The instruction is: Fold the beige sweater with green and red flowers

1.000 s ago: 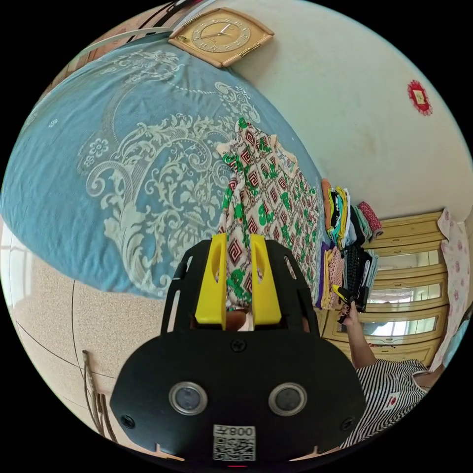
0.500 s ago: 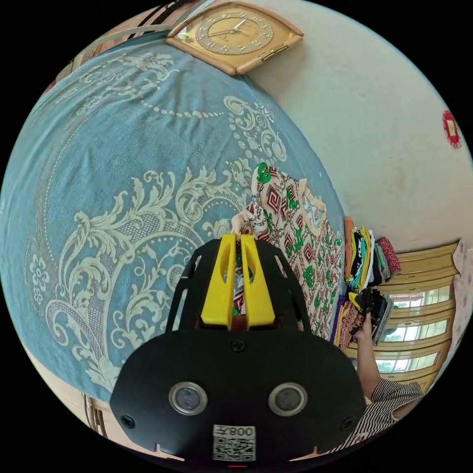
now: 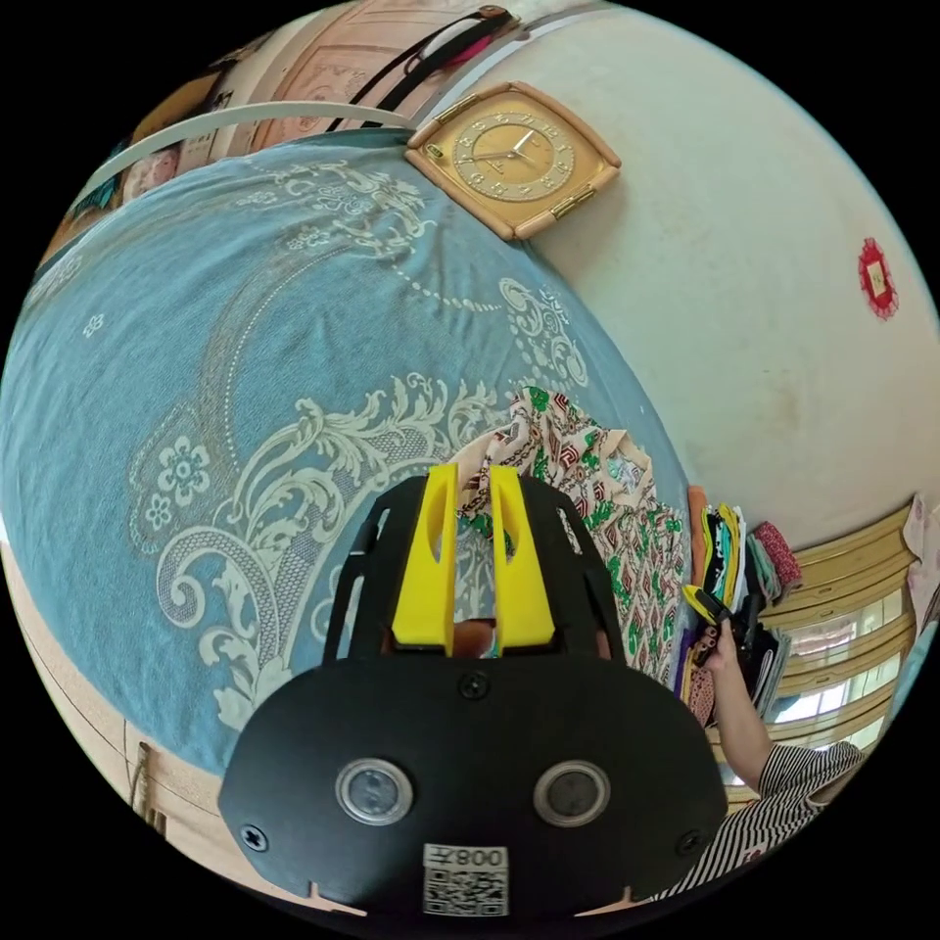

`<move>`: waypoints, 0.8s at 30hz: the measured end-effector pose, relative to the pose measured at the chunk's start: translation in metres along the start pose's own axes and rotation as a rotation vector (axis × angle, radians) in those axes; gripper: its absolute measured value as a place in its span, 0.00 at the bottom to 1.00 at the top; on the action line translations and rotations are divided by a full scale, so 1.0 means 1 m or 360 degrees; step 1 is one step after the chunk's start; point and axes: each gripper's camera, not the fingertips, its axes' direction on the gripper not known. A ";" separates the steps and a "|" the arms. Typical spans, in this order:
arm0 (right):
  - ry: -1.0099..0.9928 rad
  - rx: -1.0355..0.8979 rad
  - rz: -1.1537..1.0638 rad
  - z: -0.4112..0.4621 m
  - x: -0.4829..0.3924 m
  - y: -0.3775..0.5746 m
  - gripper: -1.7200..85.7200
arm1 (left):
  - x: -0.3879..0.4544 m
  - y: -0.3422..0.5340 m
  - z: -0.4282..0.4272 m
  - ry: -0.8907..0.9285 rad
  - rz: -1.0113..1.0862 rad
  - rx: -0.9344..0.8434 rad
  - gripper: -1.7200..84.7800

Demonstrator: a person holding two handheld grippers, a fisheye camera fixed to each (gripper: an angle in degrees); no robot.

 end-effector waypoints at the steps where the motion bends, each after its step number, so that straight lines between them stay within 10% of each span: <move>1: 0.0016 -0.0015 0.0000 0.005 -0.001 -0.006 0.09 | 0.009 -0.009 0.005 -0.0026 0.0056 -0.0038 0.10; 24: 0.0314 0.0245 0.0151 -0.002 -0.019 -0.031 0.04 | 0.107 -0.090 0.069 -0.0005 0.0292 -0.0166 0.09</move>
